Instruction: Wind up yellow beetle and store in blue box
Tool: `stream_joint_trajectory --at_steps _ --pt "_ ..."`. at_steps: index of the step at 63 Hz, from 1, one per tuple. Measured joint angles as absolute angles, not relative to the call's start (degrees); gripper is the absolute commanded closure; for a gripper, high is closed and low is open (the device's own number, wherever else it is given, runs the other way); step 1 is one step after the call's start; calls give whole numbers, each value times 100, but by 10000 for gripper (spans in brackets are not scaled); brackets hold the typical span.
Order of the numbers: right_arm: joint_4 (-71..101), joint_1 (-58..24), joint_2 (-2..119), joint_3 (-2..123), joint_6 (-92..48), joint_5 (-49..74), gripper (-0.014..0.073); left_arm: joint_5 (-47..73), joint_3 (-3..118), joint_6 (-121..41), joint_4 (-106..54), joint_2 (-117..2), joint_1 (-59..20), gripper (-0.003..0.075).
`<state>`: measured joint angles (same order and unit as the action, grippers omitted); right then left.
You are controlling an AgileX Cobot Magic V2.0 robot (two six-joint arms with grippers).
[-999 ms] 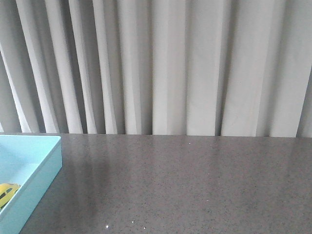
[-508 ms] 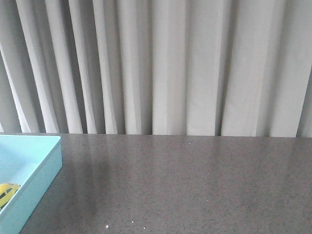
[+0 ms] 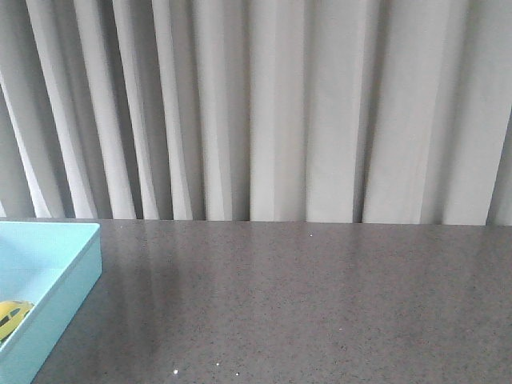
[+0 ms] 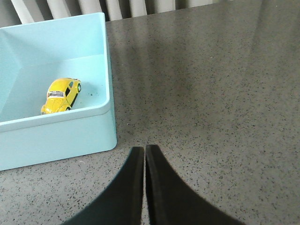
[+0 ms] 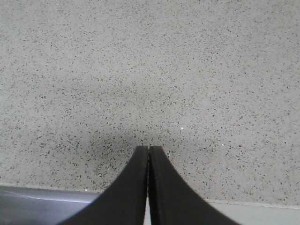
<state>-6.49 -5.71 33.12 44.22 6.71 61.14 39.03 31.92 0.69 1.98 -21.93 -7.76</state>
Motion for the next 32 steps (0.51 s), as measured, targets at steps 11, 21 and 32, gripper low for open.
stream_joint_trajectory --at_steps 11,21,32 --pt "-649 -571 3312 4422 671 6114 602 3903 3187 69 198 -2193 -776 727" --pt "-649 -571 3312 4422 671 6125 602 3603 2904 69 239 -2087 -776 727" --pt "-649 -571 3312 4422 676 6126 602 2552 2009 69 -403 -1250 -776 726"
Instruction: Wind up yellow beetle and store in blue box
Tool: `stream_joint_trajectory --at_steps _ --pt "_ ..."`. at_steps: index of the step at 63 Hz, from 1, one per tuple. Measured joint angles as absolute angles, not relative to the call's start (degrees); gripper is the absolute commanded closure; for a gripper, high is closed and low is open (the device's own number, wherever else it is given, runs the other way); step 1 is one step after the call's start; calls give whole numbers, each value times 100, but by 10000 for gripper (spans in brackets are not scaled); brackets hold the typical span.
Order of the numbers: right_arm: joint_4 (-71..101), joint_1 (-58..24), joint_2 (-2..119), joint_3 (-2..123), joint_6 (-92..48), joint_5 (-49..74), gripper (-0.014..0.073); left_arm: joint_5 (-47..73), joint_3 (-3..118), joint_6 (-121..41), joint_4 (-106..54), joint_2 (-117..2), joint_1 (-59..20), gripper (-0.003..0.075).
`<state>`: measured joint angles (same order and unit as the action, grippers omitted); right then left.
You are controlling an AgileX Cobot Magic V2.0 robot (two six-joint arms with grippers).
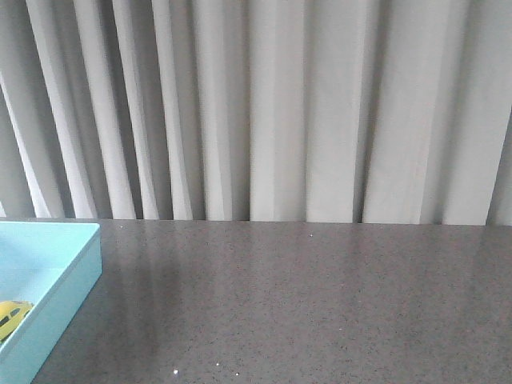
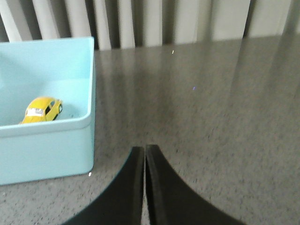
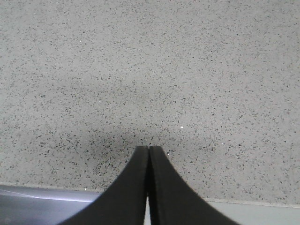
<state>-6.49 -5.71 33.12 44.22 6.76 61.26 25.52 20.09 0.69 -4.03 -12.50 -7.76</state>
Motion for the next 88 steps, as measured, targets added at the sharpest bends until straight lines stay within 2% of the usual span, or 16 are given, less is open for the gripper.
stream_joint_trajectory --at_steps 12,32,88 --pt "-649 -571 3312 4422 676 6126 602 1263 1086 73 212 -230 -776 726" --pt "-649 -571 3312 4422 676 6131 602 796 -118 73 411 64 -573 726" --pt "-649 -571 3312 4422 676 6153 602 570 -139 192 176 64 -434 726"
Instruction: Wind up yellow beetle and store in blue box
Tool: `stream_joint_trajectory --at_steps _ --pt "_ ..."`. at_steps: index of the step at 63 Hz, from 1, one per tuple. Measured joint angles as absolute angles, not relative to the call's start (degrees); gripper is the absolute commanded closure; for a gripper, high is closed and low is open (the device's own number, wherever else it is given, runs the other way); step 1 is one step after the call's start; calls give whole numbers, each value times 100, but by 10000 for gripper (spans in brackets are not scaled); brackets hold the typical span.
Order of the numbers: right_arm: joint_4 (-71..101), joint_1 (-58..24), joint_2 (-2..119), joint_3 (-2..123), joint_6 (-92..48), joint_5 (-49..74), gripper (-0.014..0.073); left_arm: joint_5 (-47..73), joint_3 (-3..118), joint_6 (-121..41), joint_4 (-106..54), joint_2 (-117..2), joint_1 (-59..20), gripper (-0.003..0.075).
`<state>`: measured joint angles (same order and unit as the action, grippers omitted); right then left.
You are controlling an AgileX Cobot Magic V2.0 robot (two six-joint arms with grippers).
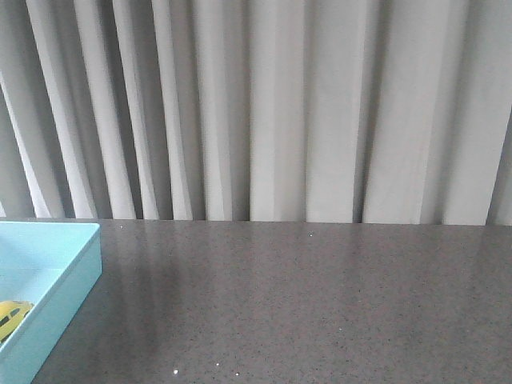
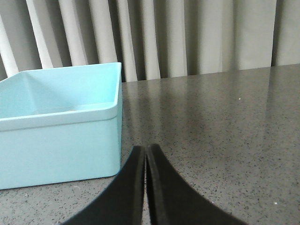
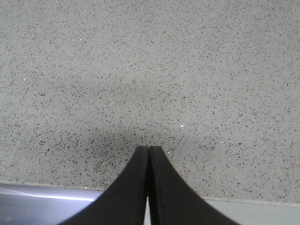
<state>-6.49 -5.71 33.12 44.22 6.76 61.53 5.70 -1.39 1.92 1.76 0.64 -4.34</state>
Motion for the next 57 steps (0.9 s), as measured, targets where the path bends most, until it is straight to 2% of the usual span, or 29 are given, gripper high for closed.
stream_joint_trajectory --at_steps 15,32,42,48,57 --pt "-677 -568 3008 4108 681 5793 602 570 -139 192 171 64 -434 726" --pt "-449 89 1378 1963 692 2703 602 570 -139 192 171 64 -434 726" --pt "-411 157 511 609 692 1055 601 570 -139 192 171 64 -434 726" --pt "-405 157 184 16 692 398 601 570 -139 192 171 64 -434 726" --pt "-392 182 -54 -148 692 183 601 564 -139 192 171 64 -434 726"
